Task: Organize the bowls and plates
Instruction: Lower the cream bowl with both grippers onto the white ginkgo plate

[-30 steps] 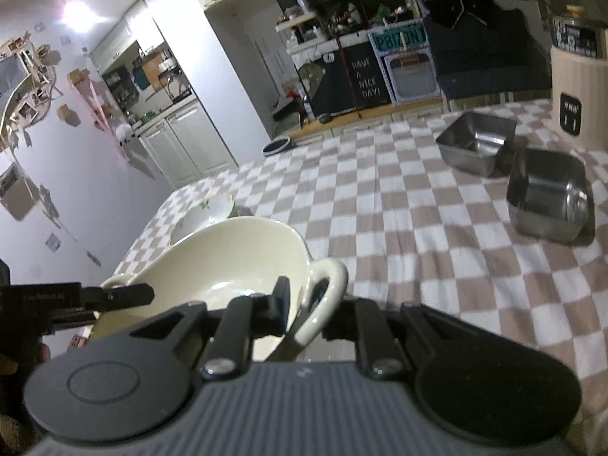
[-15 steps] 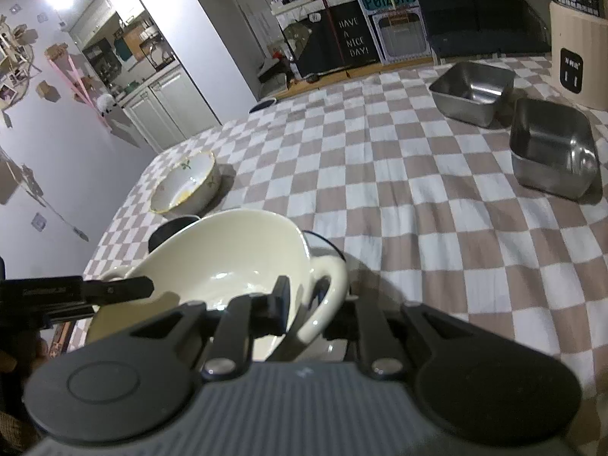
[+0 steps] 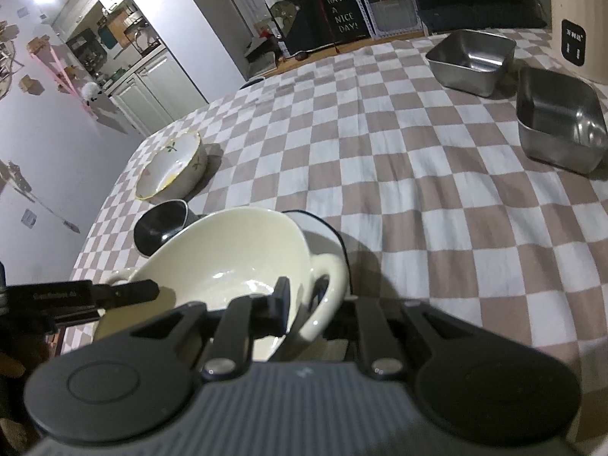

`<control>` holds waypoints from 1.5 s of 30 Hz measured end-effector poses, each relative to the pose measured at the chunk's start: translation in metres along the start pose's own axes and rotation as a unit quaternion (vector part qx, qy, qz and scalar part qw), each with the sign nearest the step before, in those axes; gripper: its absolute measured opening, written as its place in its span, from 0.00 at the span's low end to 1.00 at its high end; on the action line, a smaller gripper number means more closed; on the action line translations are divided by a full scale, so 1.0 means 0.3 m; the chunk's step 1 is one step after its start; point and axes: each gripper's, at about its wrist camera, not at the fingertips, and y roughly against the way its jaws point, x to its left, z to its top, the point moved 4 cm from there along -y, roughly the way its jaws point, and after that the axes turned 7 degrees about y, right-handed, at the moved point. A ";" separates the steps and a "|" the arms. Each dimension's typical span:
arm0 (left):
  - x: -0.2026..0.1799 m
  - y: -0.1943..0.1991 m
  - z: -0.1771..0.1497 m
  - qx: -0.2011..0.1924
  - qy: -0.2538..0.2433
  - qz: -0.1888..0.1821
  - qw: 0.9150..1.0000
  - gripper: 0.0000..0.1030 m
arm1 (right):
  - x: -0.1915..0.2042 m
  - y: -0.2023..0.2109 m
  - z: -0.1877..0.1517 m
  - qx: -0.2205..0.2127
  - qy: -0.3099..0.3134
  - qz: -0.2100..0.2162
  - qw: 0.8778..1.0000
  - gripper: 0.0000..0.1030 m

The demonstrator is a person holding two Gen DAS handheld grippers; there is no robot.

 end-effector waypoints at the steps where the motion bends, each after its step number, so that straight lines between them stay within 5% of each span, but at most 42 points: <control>1: 0.001 -0.005 0.001 0.001 0.000 0.002 1.000 0.20 | 0.000 -0.004 0.002 0.001 -0.002 -0.001 1.000 0.18; 45: -0.001 -0.076 0.013 0.021 -0.018 0.033 0.999 0.22 | 0.020 -0.109 0.019 0.053 -0.037 -0.023 0.998 0.20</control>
